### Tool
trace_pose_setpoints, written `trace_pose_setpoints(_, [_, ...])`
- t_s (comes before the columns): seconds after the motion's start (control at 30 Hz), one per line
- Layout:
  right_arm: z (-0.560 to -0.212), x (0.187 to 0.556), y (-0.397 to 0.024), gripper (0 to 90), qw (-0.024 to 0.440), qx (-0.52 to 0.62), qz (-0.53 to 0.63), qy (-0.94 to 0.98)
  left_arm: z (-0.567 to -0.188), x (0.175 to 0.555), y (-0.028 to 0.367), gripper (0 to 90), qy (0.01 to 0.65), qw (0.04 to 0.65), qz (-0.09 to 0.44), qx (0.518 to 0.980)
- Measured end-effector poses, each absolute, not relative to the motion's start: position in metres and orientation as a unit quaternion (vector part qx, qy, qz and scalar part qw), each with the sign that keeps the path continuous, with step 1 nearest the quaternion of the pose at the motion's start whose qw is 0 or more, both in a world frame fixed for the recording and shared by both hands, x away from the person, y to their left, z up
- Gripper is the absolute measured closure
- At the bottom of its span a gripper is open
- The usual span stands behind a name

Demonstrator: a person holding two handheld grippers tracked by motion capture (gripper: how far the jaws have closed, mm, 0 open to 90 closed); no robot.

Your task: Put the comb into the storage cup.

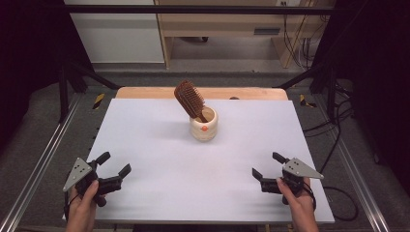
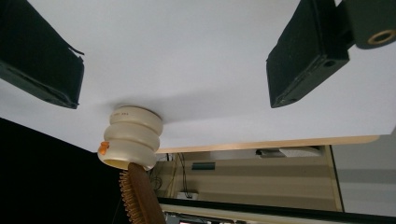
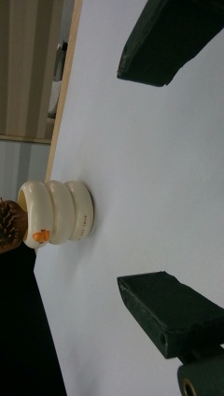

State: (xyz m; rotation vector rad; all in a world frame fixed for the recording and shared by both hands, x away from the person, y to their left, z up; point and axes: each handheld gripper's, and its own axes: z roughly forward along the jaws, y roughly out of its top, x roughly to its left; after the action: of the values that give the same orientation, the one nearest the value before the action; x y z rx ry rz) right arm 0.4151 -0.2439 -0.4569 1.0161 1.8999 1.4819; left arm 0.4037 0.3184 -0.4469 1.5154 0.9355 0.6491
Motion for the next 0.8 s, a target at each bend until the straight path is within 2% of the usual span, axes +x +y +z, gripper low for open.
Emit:
trace_pose_setpoints(0.4, [-0.458, 0.416, -0.243, 3.6, 0.256, 0.376, 0.549, 0.701, -0.451, 0.401, 0.309, 4.1, 0.392, 0.579, 0.266, 0.664])
trace_pose_setpoints(0.8, [-0.459, 0.416, -0.241, 3.8, 0.25, 0.378, 0.553, 0.699, -0.455, 0.396, 0.3, 4.1, 0.381, 0.57, 0.279, 0.672])
